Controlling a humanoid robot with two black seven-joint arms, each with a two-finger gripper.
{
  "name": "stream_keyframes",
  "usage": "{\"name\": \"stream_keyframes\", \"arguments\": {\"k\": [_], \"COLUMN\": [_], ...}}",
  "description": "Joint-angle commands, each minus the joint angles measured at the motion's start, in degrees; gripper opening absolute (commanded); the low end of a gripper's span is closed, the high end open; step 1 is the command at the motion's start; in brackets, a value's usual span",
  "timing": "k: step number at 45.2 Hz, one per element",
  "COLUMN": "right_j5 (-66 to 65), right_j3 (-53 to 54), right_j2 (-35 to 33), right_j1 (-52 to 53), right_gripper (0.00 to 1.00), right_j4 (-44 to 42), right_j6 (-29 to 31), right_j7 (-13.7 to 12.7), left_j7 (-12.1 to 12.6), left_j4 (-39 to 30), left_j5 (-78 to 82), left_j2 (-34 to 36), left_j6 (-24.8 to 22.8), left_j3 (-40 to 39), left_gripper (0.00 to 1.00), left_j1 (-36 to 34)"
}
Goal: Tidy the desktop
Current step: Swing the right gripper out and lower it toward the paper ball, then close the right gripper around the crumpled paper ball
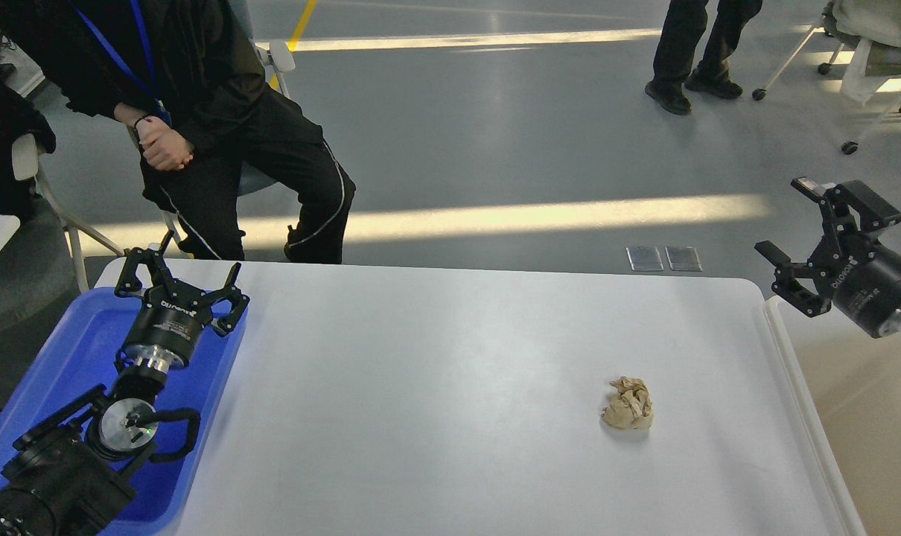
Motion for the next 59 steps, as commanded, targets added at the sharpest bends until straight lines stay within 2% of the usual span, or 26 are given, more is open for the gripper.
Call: {"name": "stream_keyframes", "arguments": {"k": [1, 11, 19, 21, 24, 28, 32, 35, 53, 59], "right_j5": [-12.54, -24.5, -25.82, -26.52, -27.93, -30.12, -30.75, -31.09, -48.66, -48.94], "right_j3": [-13.09, -31.2, -38.06, -39.64, -42.02, -45.09, -48.96, -51.16, -52.22, -51.25], "right_j2": [-2.22, 1.2, 4.8, 6.03, 8.75, 13.06, 16.14, 17.73, 19.83, 20.89], "right_j1": [7.45, 16.94, 20.91, 20.91, 20.73, 20.29, 20.47, 21.08, 20.29, 19.15], "right_gripper": [1.0, 1.0, 1.0, 1.0, 1.0, 1.0, 1.0, 1.0, 1.0, 1.0], "right_j4": [5.13, 2.67, 1.09, 0.04, -1.81, -3.39, -3.57, -3.48, -5.76, -6.73], "right_j6": [-0.61, -6.14, -9.14, -9.92, -12.64, -19.4, -27.58, -29.35, -29.35, -29.97], "right_j7": [-0.26, -2.02, -2.98, -4.99, -10.09, -15.19, -18.18, -20.03, -19.16, -19.16], "left_j7": [-0.02, -0.02, -0.02, -0.02, -0.02, -0.02, -0.02, -0.02, -0.02, 0.06], "left_j4": [0.0, 0.0, 0.0, 0.0, 0.0, 0.0, 0.0, 0.0, 0.0, 0.0], "left_j5": [0.0, 0.0, 0.0, 0.0, 0.0, 0.0, 0.0, 0.0, 0.0, 0.0], "left_j2": [0.0, 0.0, 0.0, 0.0, 0.0, 0.0, 0.0, 0.0, 0.0, 0.0], "left_j6": [0.0, -0.09, 0.0, 0.0, 0.0, -0.09, 0.0, 0.0, -0.09, -0.09], "left_j3": [0.0, 0.0, 0.0, 0.0, 0.0, 0.0, 0.0, 0.0, 0.0, 0.0], "left_gripper": [1.0, 1.0, 1.0, 1.0, 1.0, 1.0, 1.0, 1.0, 1.0, 1.0], "left_j1": [0.0, 0.0, 0.0, 0.0, 0.0, 0.0, 0.0, 0.0, 0.0, 0.0]}}
